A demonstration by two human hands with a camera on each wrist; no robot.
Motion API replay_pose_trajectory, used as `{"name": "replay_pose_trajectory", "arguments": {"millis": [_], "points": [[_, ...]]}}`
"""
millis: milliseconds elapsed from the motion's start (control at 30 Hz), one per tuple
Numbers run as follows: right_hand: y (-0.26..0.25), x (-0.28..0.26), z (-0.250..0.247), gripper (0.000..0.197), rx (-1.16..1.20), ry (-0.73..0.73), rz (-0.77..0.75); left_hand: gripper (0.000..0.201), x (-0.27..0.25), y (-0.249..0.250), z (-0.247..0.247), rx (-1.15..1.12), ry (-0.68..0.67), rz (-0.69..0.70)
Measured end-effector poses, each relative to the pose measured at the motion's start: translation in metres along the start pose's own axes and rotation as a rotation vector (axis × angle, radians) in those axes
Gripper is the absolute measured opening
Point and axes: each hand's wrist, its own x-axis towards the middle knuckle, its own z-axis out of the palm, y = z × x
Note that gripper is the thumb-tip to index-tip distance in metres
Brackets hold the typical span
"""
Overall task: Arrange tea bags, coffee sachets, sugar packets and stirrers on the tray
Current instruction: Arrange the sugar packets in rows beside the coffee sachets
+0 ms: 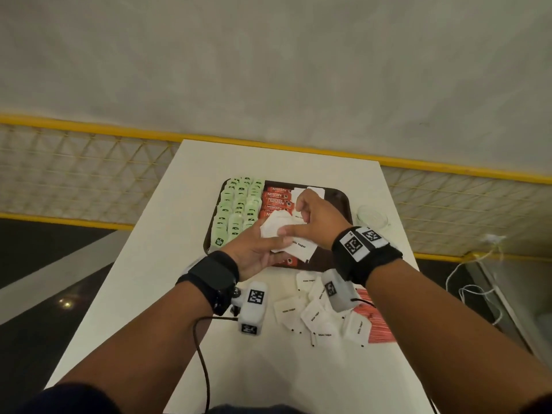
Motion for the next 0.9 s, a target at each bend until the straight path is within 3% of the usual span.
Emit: {"name": "replay_pose_trajectory", "arguments": {"millis": [133, 233, 367, 433, 567, 800, 900], "points": [[-0.005, 0.01, 0.006, 0.039, 0.058, 0.07, 0.083, 0.06, 0.007, 0.009, -0.011, 0.012, 0.037, 0.037], [-0.001, 0.012, 0.007, 0.046, 0.243, 0.168, 0.249, 0.059, 0.017, 0.015, -0.023, -0.021, 0.14, 0.09], [0.01, -0.002, 0.026, 0.038, 0.519, 0.063, 0.444, 0.061, 0.03, 0.013, -0.035, -0.016, 0.257, 0.134], [0.016, -0.005, 0.041, 0.031, 0.634, 0.063, 0.474, 0.062, 0.036, 0.007, -0.036, 0.001, 0.243, 0.126], [0.031, 0.0, 0.058, 0.035, 0.783, 0.195, 0.544, 0.059, 0.053, -0.003, -0.039, -0.018, 0.23, 0.1], [0.057, 0.024, 0.061, 0.034, 0.875, 0.246, 0.599, 0.047, 0.087, 0.0, -0.046, -0.119, 0.36, 0.03], [0.075, 0.035, 0.058, 0.023, 0.954, 0.261, 0.63, 0.048, 0.1, 0.004, -0.053, -0.143, 0.397, 0.031]]}}
